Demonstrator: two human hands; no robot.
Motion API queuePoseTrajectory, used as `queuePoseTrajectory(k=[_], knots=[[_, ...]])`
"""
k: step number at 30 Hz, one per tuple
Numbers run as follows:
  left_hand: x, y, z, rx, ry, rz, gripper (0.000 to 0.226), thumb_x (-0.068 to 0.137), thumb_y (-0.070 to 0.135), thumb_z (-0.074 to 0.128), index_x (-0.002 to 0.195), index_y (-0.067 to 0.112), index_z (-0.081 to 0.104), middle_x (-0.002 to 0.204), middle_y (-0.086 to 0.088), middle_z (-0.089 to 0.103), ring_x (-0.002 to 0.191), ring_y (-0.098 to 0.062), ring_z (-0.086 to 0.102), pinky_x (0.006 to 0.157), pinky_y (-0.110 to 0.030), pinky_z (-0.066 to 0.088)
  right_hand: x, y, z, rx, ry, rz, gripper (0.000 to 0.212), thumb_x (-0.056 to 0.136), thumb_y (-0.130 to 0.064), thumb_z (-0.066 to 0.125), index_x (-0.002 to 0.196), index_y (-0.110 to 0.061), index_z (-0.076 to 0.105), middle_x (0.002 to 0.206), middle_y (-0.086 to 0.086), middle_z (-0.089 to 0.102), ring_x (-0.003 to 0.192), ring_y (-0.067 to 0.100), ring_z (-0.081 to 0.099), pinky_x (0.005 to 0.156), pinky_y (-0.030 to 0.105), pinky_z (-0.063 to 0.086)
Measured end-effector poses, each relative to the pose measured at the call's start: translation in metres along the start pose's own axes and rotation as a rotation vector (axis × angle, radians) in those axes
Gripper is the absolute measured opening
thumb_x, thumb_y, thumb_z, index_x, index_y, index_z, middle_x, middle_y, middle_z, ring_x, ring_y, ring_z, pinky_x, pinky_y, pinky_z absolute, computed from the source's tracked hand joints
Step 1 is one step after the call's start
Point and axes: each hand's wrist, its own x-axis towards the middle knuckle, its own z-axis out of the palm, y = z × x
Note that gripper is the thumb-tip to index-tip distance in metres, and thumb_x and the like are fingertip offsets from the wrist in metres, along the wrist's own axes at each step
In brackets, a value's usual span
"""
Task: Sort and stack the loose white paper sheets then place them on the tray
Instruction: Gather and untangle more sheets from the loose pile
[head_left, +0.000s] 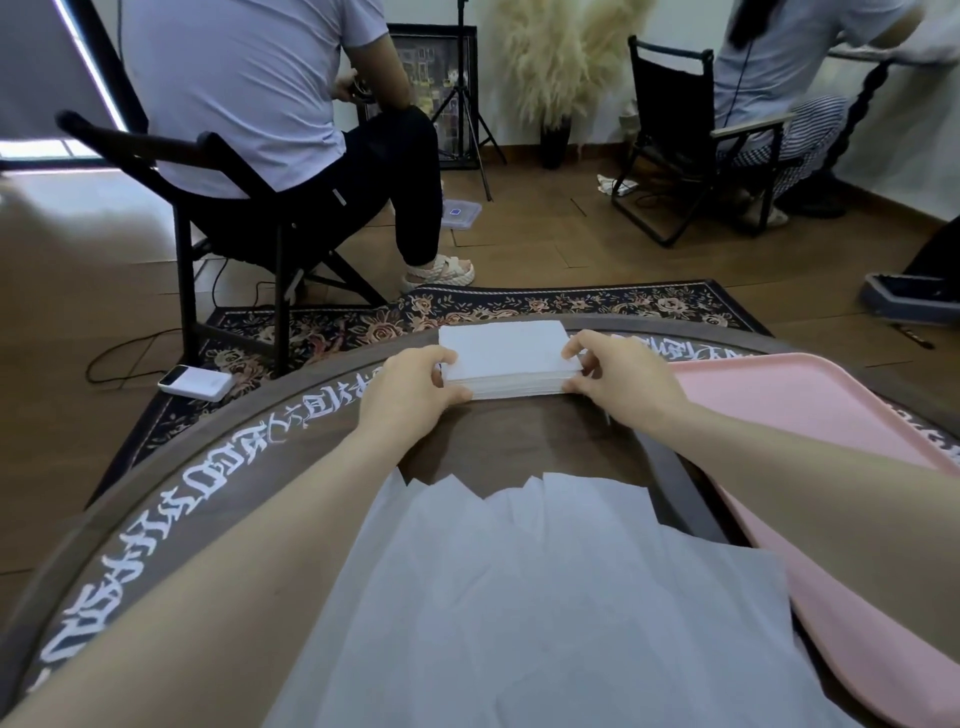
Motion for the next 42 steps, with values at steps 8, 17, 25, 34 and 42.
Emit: queuePoseTrajectory(k=[8,17,25,34,42], knots=[[-0.052,0.009,-0.046,-0.118,-0.043,-0.026,0.043,0.087,0.043,0.070,0.127,0.029,0.062,0.094,0.008,0.065,0.088,-0.013,0.061,0.081,-0.037,0.052,-0.065,-0.009,-0.035,0.185,-0.179,0.154,0.041,0.088,-0.041,0.069,0.123,-0.023,0.054,0.112,-0.006,0.060,0.100,0.015,0.061,0.090,0.039,0.053],[-0.214,0.023,-0.095,0.270,-0.329,0.025,0.050,0.094,0.046,0.058,0.141,0.032,0.048,0.151,0.005,0.038,0.136,-0.015,0.039,0.107,-0.035,0.036,-0.196,-0.024,-0.074,0.281,-0.246,0.231,0.028,0.087,-0.032,0.071,0.110,-0.017,0.061,0.108,0.002,0.058,0.093,0.018,0.058,0.080,0.033,0.047],[-0.297,0.035,-0.094,0.405,-0.528,0.036,0.071,0.096,0.054,0.050,0.156,0.031,0.019,0.165,0.006,-0.006,0.151,-0.014,0.005,0.118,-0.036,0.022,-0.239,-0.027,-0.081,0.418,-0.372,0.495,0.023,0.092,-0.030,0.067,0.089,-0.016,0.050,0.082,0.004,0.046,0.064,0.018,0.044,0.052,0.026,0.032],[-0.317,0.048,-0.069,0.486,-0.557,0.037,0.072,0.099,0.048,0.046,0.157,0.030,0.008,0.166,0.003,-0.007,0.152,-0.017,-0.002,0.121,-0.043,0.015,-0.247,-0.034,-0.087,0.652,-0.337,0.668,0.036,0.080,-0.055,0.073,0.088,-0.021,0.064,0.079,-0.002,0.070,0.077,0.016,0.062,0.064,0.028,0.044],[-0.301,0.060,-0.070,0.567,-0.584,0.060,0.058,0.099,0.046,0.044,0.152,0.029,0.027,0.160,0.000,0.021,0.146,-0.020,0.021,0.110,-0.039,0.031,-0.239,-0.031,-0.086,0.751,-0.422,0.500,0.051,0.075,-0.051,0.078,0.108,-0.013,0.068,0.095,0.001,0.078,0.089,0.020,0.074,0.088,0.036,0.056]])
